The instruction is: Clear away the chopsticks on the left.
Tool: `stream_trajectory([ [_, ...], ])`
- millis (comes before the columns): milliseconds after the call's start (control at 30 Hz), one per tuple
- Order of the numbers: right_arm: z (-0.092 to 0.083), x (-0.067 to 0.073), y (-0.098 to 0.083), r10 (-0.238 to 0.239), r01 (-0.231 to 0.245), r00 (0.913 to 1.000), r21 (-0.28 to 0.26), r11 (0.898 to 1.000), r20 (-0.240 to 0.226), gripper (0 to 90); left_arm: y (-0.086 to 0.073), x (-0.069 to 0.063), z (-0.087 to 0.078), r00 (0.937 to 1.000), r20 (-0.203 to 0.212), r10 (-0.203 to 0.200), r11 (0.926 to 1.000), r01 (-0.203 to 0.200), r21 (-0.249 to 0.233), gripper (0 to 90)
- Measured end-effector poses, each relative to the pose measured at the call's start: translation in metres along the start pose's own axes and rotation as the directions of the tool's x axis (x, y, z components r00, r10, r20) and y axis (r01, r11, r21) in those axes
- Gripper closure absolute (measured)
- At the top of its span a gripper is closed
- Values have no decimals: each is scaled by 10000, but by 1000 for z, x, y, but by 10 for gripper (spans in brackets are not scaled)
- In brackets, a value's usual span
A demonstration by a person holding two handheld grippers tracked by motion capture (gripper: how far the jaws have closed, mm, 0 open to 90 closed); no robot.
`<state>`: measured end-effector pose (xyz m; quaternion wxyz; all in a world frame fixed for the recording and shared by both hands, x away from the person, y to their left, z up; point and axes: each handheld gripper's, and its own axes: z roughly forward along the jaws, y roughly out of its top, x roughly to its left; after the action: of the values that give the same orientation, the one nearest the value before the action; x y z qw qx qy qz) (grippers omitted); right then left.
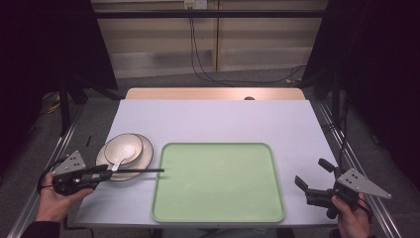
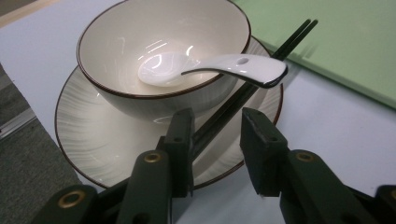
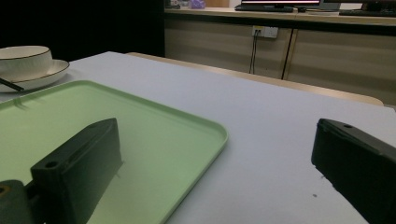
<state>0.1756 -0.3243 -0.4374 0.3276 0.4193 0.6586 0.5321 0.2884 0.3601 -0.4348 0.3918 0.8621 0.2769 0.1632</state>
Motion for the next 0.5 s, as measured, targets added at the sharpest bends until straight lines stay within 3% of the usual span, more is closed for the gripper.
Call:
stream_trajectory([
  [500, 0, 1, 0, -11, 11, 10000, 30, 10000, -78, 10, 0, 2, 13, 9967, 251, 771, 9958, -782, 472, 714],
])
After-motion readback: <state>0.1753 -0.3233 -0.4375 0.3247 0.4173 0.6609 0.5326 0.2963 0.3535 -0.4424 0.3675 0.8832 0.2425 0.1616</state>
